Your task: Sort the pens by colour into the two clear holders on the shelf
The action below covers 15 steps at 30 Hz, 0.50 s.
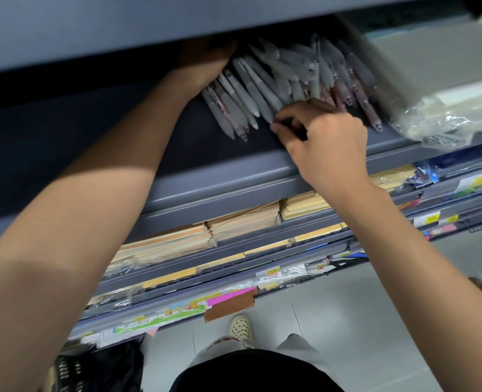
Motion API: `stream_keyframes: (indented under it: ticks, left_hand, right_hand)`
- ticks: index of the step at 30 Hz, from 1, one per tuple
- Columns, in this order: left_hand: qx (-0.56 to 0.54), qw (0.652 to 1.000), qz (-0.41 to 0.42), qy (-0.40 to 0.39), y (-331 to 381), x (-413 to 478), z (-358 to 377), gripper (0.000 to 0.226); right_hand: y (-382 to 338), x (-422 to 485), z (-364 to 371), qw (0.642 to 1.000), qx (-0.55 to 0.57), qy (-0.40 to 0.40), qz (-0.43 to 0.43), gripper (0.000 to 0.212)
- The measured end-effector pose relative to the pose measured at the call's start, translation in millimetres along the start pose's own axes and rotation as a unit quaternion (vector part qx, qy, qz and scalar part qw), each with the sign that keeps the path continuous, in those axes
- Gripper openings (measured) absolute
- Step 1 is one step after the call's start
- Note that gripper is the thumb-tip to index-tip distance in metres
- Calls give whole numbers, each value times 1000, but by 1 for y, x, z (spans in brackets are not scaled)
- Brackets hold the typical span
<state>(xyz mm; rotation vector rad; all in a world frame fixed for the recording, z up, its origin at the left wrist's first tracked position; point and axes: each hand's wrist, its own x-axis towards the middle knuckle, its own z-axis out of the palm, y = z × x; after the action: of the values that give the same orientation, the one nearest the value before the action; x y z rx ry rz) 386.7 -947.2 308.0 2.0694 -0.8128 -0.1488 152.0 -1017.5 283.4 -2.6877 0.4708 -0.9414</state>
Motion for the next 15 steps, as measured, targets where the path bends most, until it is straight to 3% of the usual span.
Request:
stream_keyframes:
  ticks: [11, 15]
  left_hand:
    - [24, 999, 33, -15, 3, -9, 0, 42]
    - [18, 1000, 23, -9, 4, -11, 0, 43]
  right_hand:
    - [-1, 2, -2, 999, 30, 10, 41, 29]
    - [10, 5, -5, 996, 65, 16, 60, 13]
